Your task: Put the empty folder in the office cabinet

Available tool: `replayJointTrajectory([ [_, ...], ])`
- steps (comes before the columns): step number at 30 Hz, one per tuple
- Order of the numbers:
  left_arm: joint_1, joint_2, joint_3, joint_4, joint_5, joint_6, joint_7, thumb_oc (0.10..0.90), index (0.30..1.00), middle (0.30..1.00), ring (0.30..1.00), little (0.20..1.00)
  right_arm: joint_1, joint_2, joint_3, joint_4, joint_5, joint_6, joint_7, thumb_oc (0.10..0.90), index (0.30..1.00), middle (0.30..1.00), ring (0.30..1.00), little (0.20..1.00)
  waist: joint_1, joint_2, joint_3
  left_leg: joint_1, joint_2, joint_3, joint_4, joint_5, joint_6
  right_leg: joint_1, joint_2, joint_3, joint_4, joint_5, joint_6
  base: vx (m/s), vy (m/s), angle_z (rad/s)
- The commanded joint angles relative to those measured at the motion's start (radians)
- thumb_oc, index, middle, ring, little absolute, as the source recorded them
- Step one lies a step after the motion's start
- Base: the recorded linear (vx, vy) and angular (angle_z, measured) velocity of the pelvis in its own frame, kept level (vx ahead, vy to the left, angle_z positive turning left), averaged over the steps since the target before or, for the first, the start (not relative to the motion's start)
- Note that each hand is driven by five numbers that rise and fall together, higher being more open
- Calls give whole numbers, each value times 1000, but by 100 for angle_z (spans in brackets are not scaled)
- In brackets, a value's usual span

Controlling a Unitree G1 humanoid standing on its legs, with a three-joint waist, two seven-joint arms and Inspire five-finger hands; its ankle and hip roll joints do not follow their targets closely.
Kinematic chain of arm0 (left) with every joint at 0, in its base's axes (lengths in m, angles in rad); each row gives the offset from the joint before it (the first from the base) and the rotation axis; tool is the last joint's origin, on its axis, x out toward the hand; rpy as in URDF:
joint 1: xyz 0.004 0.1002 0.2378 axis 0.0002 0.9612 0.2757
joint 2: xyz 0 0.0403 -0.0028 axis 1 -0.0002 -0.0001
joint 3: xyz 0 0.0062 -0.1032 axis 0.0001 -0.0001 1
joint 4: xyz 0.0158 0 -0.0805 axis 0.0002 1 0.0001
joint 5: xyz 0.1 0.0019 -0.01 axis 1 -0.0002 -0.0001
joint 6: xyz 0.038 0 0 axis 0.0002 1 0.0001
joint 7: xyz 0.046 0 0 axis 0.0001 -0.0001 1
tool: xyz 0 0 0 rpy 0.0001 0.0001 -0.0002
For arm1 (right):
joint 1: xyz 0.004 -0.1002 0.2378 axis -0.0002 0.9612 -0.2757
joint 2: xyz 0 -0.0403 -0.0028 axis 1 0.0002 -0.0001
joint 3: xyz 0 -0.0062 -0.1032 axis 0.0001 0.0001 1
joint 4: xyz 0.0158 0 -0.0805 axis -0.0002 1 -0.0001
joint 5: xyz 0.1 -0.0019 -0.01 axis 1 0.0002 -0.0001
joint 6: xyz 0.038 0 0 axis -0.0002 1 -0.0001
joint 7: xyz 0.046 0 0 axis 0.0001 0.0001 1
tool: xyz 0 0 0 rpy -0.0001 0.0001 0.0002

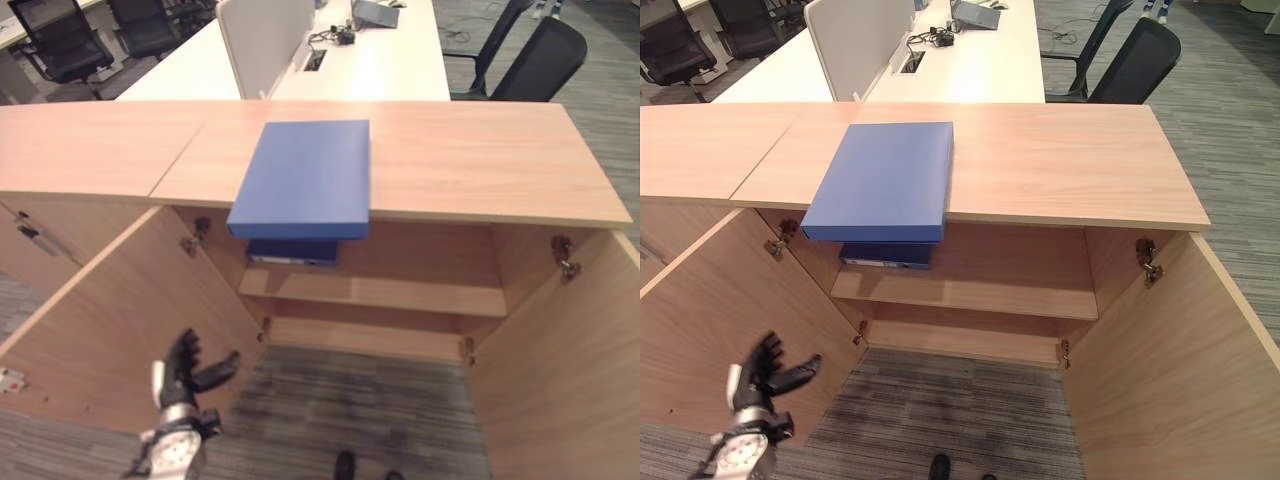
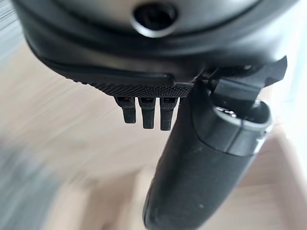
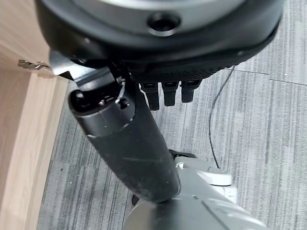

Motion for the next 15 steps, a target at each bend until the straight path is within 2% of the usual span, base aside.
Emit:
replayJointTrajectory([
  [1, -115, 167, 121, -145, 275, -89, 239, 800, 900, 900, 900, 900, -9, 40, 64, 14, -17, -20, -14, 800, 900, 900, 900, 900, 1, -51, -70, -34, -36, -57, 33, -99, -4, 22, -52, 0, 40, -69, 74, 54, -6, 1],
  [2, -115, 167, 121, -145, 275, -89, 239, 800, 900, 900, 900, 900, -9, 40, 64, 14, -17, -20, -14, 800, 900, 900, 900, 900, 1, -51, -70, -34, -36, -57, 33, -99, -4, 22, -52, 0, 40, -69, 74, 88, 1, 2],
  [3, -173, 222, 138, -184, 365, -83, 297, 800, 900, 900, 900, 900, -5, 46, 88, 28, -31, -25, -15, 800, 900, 900, 900, 900, -1, -49, -84, -8, -36, -60, 7, -93, -7, 35, -54, -5, 32, -70, 77, 58, 11, 3],
  [5, -230, 279, 138, -228, 462, -59, 315, 800, 900, 900, 900, 900, -2, 52, 108, 44, -51, -27, -13, 800, 900, 900, 900, 900, -9, -46, -96, 14, -39, -64, -5, -97, -9, 49, -55, -7, 24, -69, 79, 83, 15, 4],
  [10, -308, 385, 116, -342, 646, -38, 284, 800, 900, 900, 900, 900, 13, 55, 120, 80, -106, -15, -2, 800, 900, 900, 900, 900, -27, -30, -101, 44, -43, -72, -7, -107, -11, 67, -58, -22, 13, -56, 80, 36, 9, 0],
  [15, -331, 425, 35, -444, 697, -86, 191, 800, 900, 900, 900, 900, 26, 53, 123, 78, -114, -18, 13, 800, 900, 900, 900, 900, -43, -24, -102, 59, -42, -71, -7, -114, -13, 80, -58, -32, 5, -51, 80, 2, -5, 1],
])
